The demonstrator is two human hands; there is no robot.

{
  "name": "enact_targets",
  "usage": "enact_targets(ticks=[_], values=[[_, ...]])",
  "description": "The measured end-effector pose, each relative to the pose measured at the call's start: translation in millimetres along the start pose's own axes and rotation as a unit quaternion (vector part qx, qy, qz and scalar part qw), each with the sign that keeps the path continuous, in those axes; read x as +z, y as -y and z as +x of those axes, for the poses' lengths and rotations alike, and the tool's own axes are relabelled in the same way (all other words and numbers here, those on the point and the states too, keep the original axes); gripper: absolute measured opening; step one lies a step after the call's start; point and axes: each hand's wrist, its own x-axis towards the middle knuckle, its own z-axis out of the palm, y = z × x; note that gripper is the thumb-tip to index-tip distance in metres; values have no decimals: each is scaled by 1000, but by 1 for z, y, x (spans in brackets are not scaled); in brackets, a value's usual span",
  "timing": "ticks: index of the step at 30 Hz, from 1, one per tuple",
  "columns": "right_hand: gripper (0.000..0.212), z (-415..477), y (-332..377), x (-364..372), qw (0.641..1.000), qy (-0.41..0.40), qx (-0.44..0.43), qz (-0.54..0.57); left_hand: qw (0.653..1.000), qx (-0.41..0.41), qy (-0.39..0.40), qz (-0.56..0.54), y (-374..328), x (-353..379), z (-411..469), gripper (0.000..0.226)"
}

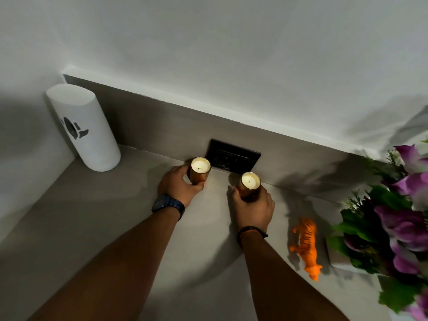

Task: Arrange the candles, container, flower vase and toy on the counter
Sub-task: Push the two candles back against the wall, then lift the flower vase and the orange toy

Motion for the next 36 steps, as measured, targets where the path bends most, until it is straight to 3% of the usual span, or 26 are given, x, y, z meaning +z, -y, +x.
enact_targets(ticks=[4,7,15,20,22,26,29,31,34,36], values=[[92,-4,1,-4,1000,4,21,20,1000,-10,5,-6,5,-4,-6,75],[94,-19,-2,-11,999,33,15,11,999,-30,-4,-15,7,-5,-19,90],[69,-108,-34,-68,987,140,-75,-36,997,-70,29,34,-12,7,-99,81],[39,-141,-75,-140,990,62,-115,-46,994,-89,62,12,-49,35,-162,79],[34,-143,-92,-170,994,-8,-91,-63,993,-91,79,-15,-66,48,-180,78],[45,-121,-119,-216,992,-114,15,-43,988,-89,103,-72,-103,75,-202,76],[71,-87,-130,-228,989,-84,124,3,990,-72,93,-74,-127,95,-206,73],[86,-65,-132,-231,985,-62,152,53,991,-70,92,-66,-140,108,-205,74],[83,-36,-133,-228,981,-44,160,105,991,-80,98,-39,-154,124,-201,78],[72,-21,-135,-224,983,-13,157,97,992,-81,98,-15,-159,131,-199,67]])
